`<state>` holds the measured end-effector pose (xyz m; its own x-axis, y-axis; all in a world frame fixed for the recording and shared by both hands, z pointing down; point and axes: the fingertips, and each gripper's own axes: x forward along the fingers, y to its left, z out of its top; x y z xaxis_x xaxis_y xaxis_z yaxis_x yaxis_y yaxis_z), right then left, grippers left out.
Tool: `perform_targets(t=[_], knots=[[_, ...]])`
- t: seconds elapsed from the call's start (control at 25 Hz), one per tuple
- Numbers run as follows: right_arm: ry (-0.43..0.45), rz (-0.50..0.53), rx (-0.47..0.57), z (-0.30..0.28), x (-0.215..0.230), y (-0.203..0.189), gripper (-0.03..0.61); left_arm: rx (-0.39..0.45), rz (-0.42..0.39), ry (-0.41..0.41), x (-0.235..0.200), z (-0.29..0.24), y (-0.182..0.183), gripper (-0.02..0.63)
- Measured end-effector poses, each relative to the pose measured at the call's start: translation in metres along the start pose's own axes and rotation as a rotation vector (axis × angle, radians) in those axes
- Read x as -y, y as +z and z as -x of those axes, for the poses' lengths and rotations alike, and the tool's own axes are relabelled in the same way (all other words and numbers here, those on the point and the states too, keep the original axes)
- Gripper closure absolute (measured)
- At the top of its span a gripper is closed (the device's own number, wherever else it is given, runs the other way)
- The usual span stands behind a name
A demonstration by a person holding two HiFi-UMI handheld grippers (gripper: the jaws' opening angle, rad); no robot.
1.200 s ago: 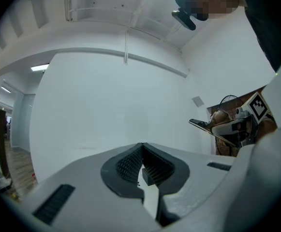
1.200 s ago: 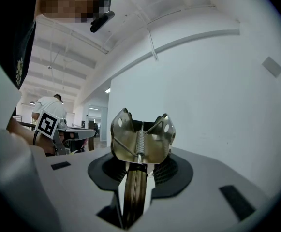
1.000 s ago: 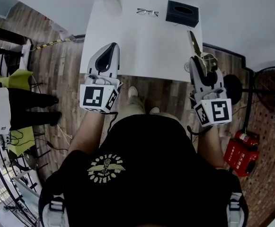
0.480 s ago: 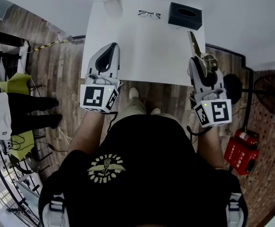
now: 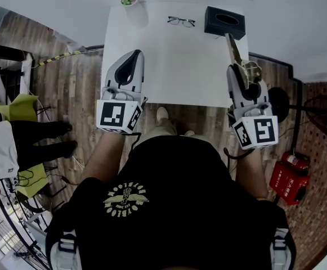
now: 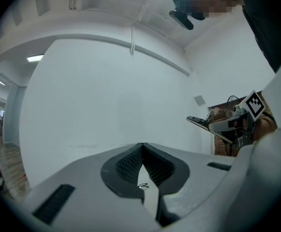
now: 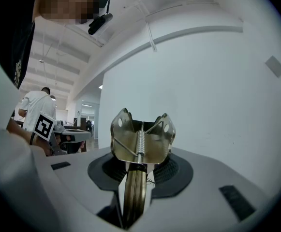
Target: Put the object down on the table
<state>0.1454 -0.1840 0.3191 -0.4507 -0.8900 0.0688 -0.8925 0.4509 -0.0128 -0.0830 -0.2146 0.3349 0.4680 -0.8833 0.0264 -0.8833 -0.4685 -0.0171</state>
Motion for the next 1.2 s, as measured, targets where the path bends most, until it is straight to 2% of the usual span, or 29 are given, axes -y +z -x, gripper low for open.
perform_targets(t=[0.64,0.8,1.04,1.2], knots=[[-0.09,0.019,-0.012,-0.055,-0.013,0.013,0.462,0.021,0.016,-0.096,-0.065,-0.034,-0.005,0.607],[-0.121,0.015,-0.015,-0.057,-0.013,0.014,0.462,0.022,0.029,-0.145,-0.067,-0.041,-0.009,0.607],[-0.145,0.014,-0.026,-0.052,-0.008,0.011,0.462,0.026,0.104,-0.234,-0.053,-0.047,-0.015,0.607],[-0.158,0.008,-0.022,-0.052,0.011,0.011,0.462,0.012,0.086,-0.219,-0.046,-0.062,-0.016,0.607]])
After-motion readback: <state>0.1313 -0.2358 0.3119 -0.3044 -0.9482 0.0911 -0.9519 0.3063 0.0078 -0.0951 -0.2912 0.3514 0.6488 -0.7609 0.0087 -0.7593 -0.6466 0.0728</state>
